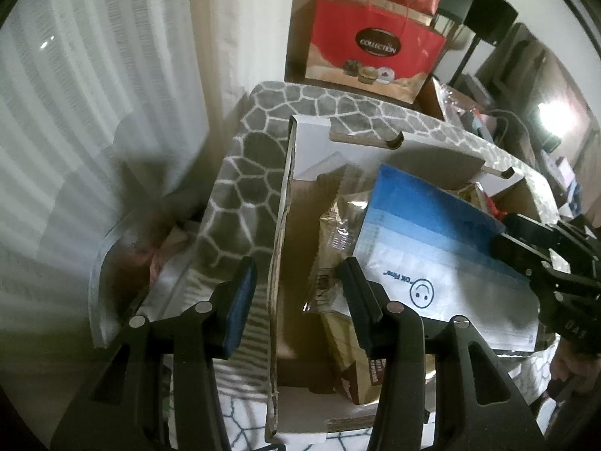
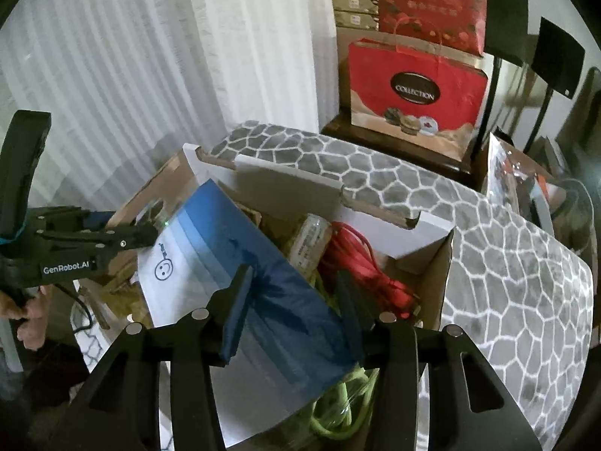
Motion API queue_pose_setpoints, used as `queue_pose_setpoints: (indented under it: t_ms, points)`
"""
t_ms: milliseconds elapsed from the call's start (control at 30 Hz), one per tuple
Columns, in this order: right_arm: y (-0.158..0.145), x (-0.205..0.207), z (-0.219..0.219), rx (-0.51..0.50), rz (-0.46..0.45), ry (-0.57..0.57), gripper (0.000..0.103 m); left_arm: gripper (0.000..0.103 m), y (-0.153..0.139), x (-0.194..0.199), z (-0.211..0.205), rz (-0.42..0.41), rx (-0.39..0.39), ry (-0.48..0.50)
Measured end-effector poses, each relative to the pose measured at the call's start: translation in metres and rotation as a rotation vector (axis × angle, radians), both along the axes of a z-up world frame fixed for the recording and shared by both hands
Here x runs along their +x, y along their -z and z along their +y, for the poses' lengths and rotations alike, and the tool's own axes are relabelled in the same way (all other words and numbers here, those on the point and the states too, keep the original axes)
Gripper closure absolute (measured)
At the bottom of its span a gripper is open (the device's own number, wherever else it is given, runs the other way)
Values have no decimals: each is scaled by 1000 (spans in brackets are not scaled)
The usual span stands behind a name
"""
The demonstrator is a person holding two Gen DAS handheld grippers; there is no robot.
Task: Organize objects
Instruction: 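Press the mask packet down into the tray with the right tool while the left tool opens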
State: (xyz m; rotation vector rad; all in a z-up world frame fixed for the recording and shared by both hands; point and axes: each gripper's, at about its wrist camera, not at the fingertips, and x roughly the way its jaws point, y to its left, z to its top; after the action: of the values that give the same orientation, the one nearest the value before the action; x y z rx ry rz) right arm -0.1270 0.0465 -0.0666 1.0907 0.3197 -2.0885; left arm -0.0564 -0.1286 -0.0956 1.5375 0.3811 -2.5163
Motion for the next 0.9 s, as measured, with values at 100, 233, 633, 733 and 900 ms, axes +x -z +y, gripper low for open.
queue_pose_setpoints:
  t_ms: [100, 233, 633, 733, 900]
  points:
    - [-3, -2, 0, -10, -19, -13, 58, 59, -6, 3, 0, 13, 16, 3]
    - [-24, -5, 18, -125, -69, 15, 56, 51, -17, 8, -4, 40, 18, -4]
    - [-26, -15, 91, -138, -202, 283, 43, 36, -5, 4, -20, 23, 85, -37]
    - [-11, -11, 97, -163, -262, 285, 43, 36, -2, 2, -19, 16, 115, -31]
    - [5, -9, 95, -225, -355, 256, 59, 38, 1, -1, -16, 21, 197, 3]
